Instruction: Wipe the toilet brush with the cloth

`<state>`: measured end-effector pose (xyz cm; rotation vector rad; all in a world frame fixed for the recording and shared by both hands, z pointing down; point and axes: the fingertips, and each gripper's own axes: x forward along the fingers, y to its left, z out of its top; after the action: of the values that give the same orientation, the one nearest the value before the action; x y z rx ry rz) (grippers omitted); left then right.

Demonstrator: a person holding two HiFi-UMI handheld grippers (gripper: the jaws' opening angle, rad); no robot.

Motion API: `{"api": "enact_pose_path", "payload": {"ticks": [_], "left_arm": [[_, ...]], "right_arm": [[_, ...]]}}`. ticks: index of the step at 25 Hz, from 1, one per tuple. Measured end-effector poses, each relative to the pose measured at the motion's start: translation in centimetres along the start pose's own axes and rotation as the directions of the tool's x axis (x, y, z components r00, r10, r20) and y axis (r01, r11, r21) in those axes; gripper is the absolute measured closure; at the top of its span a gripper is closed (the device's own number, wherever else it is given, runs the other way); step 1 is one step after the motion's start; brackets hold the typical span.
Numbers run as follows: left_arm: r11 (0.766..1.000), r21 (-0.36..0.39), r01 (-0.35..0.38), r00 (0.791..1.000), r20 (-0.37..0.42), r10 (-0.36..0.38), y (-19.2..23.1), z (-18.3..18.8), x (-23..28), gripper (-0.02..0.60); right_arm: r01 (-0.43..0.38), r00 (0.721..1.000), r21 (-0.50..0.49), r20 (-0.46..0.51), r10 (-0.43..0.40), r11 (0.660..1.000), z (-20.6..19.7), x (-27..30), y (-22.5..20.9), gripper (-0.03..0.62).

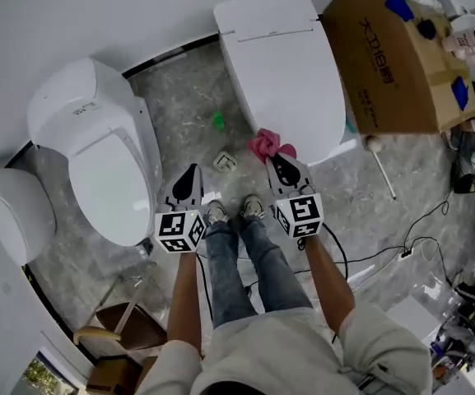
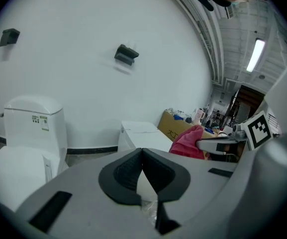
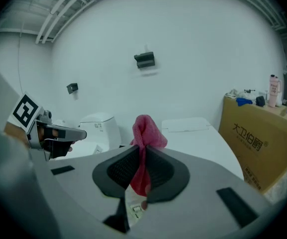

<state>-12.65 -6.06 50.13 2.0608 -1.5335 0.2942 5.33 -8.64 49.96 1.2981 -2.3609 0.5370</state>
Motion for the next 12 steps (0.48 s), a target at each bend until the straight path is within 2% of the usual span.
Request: {"api": "enact_pose_path", "payload": {"ticks": [3, 8, 12], "left_arm": [[1.0, 0.029, 0.009, 0.999, 0.032, -0.01, -1.1, 3.2, -0.2, 0.561], [0.996, 0.082, 0.038, 0.997, 0.063, -0.043, -4.3, 7.0, -0.7, 0.561], [0.991, 0.122, 0.059, 0.994, 0.086, -0.07, -6.8, 10.5, -1.4, 0.561]], "right_arm": [[0.014, 0.999, -0.013, 0.047, -0.013, 1.0, 3.8, -1.3, -0.6, 0.536], [0.047, 0.988, 0.018, 0.144, -0.049, 0.999, 9.7, -3.1, -1.8, 0.534], [0.056, 0.981, -0.001, 0.185, -0.055, 0.998, 13.4, -4.3, -2.5, 0.534]]}}
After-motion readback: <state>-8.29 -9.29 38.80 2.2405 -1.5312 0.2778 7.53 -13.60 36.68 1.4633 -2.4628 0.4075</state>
